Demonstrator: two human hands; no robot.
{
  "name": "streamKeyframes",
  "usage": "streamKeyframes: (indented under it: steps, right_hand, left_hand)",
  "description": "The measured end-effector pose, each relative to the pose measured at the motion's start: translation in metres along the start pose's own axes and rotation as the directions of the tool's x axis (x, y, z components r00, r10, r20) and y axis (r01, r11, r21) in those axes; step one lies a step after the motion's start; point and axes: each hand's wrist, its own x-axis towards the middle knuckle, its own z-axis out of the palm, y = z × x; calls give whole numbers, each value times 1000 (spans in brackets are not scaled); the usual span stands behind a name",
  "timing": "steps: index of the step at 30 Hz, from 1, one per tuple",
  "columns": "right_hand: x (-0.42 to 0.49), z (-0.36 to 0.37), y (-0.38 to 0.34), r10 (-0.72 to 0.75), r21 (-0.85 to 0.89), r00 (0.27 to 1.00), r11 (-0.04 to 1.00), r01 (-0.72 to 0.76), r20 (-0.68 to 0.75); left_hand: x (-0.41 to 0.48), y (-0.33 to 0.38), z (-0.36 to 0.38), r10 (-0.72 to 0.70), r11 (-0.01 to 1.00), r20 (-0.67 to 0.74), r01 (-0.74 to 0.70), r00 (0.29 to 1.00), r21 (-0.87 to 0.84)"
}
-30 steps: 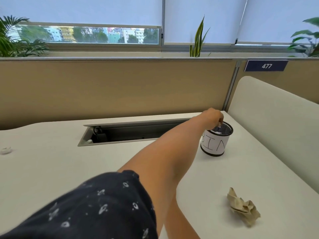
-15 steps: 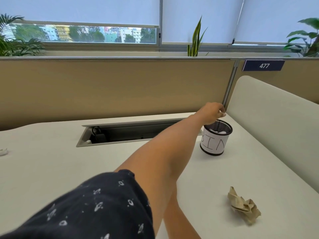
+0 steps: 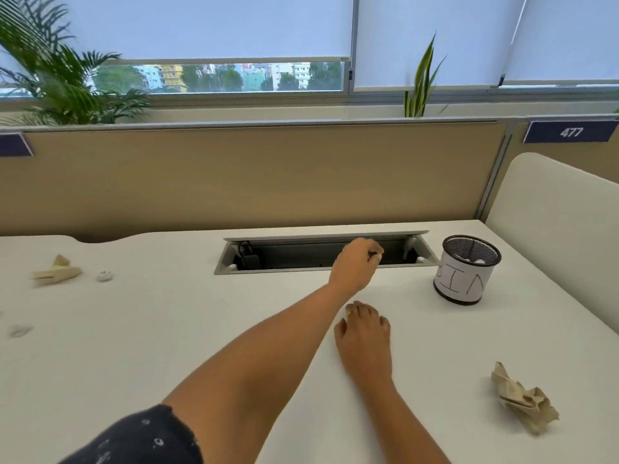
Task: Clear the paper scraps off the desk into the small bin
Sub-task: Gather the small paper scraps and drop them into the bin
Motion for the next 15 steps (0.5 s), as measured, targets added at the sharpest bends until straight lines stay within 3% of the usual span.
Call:
streamKeyframes:
  steps: [6, 12, 15]
  right_hand:
    - [-22, 1, -12, -38, -12, 999, 999, 37, -38]
    - [-54, -2, -21, -62, -78, 998, 995, 60, -33]
    - [-68, -5, -27, -54, -97, 998, 994, 52, -21]
  left_hand:
    - [-84, -60, -41, -261, 963, -150, 267, 954, 27]
    - [-183, -112, -104, -343, 902, -263, 395, 902, 176]
    - [-234, -128, -135, -392, 870, -344, 466, 853, 164]
